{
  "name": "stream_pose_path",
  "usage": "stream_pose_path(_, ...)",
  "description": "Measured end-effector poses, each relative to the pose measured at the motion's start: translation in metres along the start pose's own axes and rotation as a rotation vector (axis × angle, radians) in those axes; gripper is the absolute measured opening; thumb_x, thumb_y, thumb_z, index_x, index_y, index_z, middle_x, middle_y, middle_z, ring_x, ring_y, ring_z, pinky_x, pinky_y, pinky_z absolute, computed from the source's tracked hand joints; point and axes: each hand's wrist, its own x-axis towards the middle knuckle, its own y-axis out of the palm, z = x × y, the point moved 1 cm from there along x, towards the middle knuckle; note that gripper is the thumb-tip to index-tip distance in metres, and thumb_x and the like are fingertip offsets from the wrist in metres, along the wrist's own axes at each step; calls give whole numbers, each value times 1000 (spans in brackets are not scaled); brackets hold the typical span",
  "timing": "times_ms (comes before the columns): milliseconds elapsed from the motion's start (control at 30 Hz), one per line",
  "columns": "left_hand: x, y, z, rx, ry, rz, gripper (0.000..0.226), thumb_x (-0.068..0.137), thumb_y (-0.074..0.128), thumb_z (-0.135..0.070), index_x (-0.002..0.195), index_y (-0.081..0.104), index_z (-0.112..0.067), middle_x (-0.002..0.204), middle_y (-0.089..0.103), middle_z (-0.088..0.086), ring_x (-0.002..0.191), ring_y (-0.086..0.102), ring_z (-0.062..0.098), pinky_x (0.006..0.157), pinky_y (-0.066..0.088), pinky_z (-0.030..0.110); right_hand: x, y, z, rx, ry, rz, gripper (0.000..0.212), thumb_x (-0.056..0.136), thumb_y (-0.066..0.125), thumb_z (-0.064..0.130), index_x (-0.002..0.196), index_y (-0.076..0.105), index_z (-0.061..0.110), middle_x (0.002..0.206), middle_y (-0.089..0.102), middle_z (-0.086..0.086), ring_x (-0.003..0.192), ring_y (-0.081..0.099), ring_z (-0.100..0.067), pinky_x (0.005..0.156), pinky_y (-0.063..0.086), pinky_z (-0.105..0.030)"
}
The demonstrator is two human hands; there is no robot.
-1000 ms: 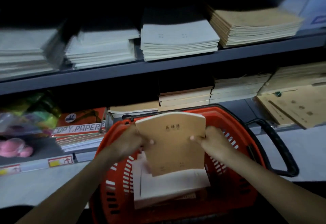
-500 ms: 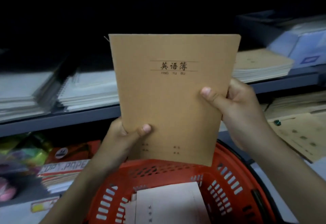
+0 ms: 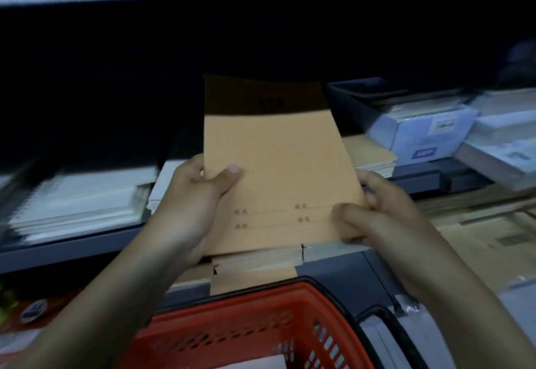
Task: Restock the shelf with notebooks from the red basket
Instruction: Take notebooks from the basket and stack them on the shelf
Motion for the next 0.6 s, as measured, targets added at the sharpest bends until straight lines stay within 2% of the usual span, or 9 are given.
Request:
stream_pose_path(67, 16, 21, -9, 53, 37, -23, 17, 95, 61, -20, 111, 65, -21, 96, 76, 3, 91, 72, 24, 81, 57, 47, 9, -13, 1, -15, -65, -121, 31, 91, 60, 5, 104, 63, 33, 94, 76, 13, 90, 71, -7, 81, 52, -31)
stream_pose_path(167, 43, 48, -15, 136, 105, -49, 17, 92, 65, -15, 109, 66, -18, 97, 74, 2, 91, 71, 23, 83, 58, 46, 24, -27, 1, -34, -107, -258, 30, 92, 60, 9, 95, 64, 39, 88, 74, 20, 84, 69, -3, 77, 54, -28)
stream_pose_path(233, 58, 62, -16, 193, 106, -55, 8, 89, 67, -12, 93, 67, -19, 91, 72, 3, 89, 70, 25, 83, 58, 46, 34, -35, -3, 6, -66, -317, 26, 93, 60, 12, 107, 64, 34, 86, 73, 16, 79, 68, -5, 74, 55, -27)
stream_pose_path(300, 67, 73, -13, 259, 95, -81, 18, 89, 65, -7, 82, 61, -23, 83, 65, -4, 90, 66, 22, 85, 56, 36, 43, -38, -9, 5, 12, -360, 39, 91, 65, 22, 130, 58, 24, 98, 69, 13, 77, 68, -9, 82, 56, -34)
stream_pose_path(367, 65, 79, -6, 337, 106, -97, 16, 91, 61, -7, 102, 65, -18, 86, 58, -12, 90, 61, 15, 79, 50, 24, 47, -41, -14, -47, 68, -379, 51, 86, 68, 31, 134, 56, 18, 106, 67, 8, 88, 69, -18, 92, 54, -42)
stream_pose_path(400, 61, 80, -1, 358, 122, -108, 26, 92, 60, -8, 117, 63, -16, 92, 59, -12, 91, 60, 12, 73, 49, 19, 47, -43, -17, -52, 83, -384, 52, 85, 69, 32, 133, 56, 18, 105, 66, 9, 93, 69, -22, 94, 53, -45)
stream_pose_path(433, 55, 80, 5, 352, 137, -119, 33, 93, 59, -11, 125, 60, -18, 100, 61, -10, 92, 60, 10, 67, 48, 14, 47, -45, -20, -41, 95, -386, 52, 84, 69, 29, 133, 56, 18, 102, 64, 12, 94, 68, -23, 95, 53, -46)
stream_pose_path(500, 39, 80, 12, 258, 163, -125, 28, 94, 59, -16, 120, 58, -25, 107, 65, -14, 93, 63, 2, 65, 47, 11, 45, -53, -24, 20, 108, -368, 53, 85, 69, 17, 136, 53, 19, 100, 59, 17, 87, 68, -20, 95, 53, -44)
stream_pose_path(600, 12, 79, 16, 137, 220, -22, 25, 96, 57, -20, 99, 51, -44, 84, 65, -39, 85, 58, -24, 70, 43, 1, 42, -63, -27, 128, 105, -270, 65, 85, 65, 0, 143, 45, 21, 100, 56, 19, 90, 67, -15, 96, 52, -38)
